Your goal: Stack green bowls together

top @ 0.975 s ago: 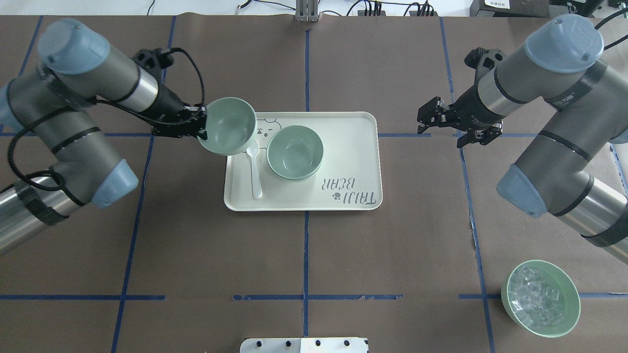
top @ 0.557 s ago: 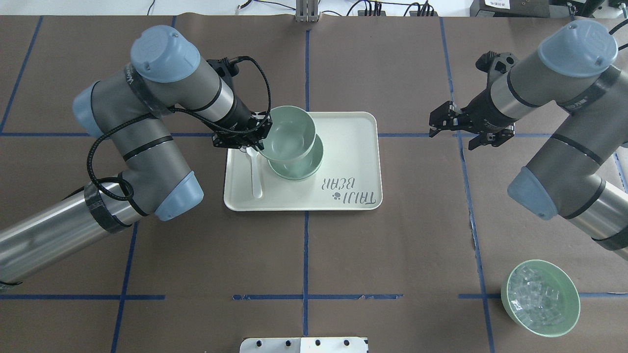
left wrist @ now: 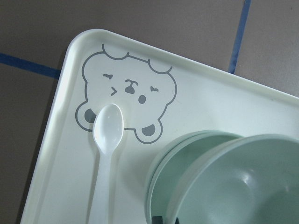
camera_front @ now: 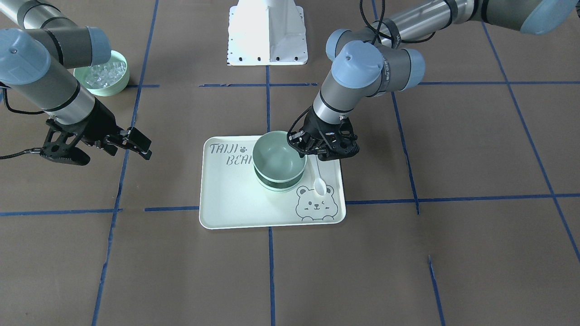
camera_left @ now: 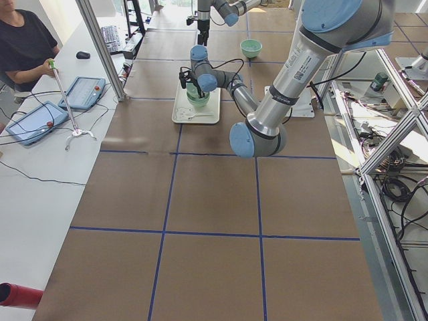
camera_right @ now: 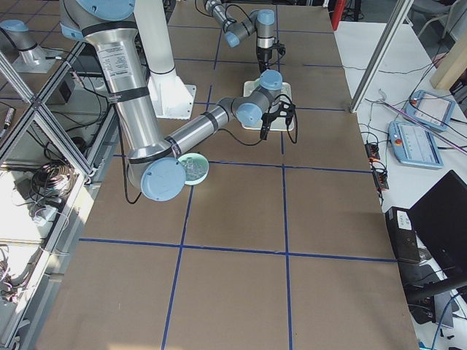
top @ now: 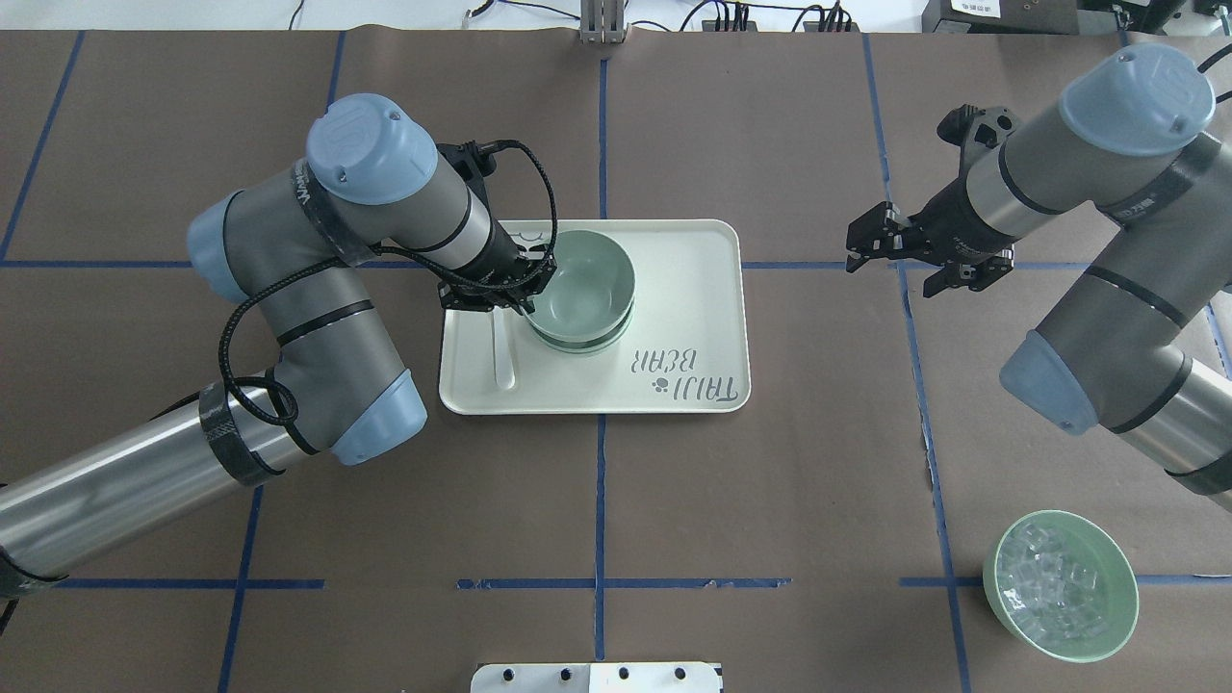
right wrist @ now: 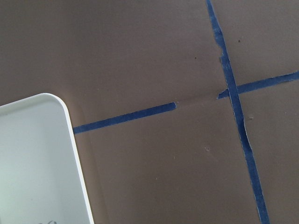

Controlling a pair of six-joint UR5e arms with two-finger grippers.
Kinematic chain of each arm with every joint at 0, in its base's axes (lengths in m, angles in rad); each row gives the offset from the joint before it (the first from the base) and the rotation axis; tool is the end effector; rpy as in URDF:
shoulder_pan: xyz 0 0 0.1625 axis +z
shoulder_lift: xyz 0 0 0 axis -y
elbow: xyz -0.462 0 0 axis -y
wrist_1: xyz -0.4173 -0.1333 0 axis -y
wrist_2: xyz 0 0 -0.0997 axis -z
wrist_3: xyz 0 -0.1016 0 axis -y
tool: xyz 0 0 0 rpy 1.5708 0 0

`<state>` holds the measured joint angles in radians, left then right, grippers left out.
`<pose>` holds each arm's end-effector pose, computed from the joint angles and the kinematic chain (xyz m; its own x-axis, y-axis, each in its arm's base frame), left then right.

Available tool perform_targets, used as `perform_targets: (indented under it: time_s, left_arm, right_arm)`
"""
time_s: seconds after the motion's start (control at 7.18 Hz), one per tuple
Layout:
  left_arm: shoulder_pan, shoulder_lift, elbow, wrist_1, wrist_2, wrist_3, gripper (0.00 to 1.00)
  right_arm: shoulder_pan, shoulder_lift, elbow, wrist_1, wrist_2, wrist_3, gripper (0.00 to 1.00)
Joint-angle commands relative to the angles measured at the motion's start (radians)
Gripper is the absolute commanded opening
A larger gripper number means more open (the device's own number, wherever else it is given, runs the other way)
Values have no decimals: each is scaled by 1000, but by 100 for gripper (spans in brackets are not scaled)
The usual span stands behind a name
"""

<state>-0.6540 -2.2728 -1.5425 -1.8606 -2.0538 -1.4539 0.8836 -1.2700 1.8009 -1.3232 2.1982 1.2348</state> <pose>0.5470 -0.5278 0.2244 0.4773 -0.2358 -0.8465 0.1816 0.9690 -0.1674 -0.3399 -0.5302 0.3810 0.5465 0.2452 0.8007 -0.1950 0.9672 -0.1631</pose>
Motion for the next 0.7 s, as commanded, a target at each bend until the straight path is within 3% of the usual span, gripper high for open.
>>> perform_targets:
  time_s: [0.0, 0.56]
  left_arm:
    - [4, -1, 2, 0, 4, 3, 0]
    - [4, -5, 13, -6, 32, 3, 0]
  right_arm:
    - [0, 0, 0, -1, 0, 0, 100]
    - [0, -2, 0, -1, 0, 0, 100]
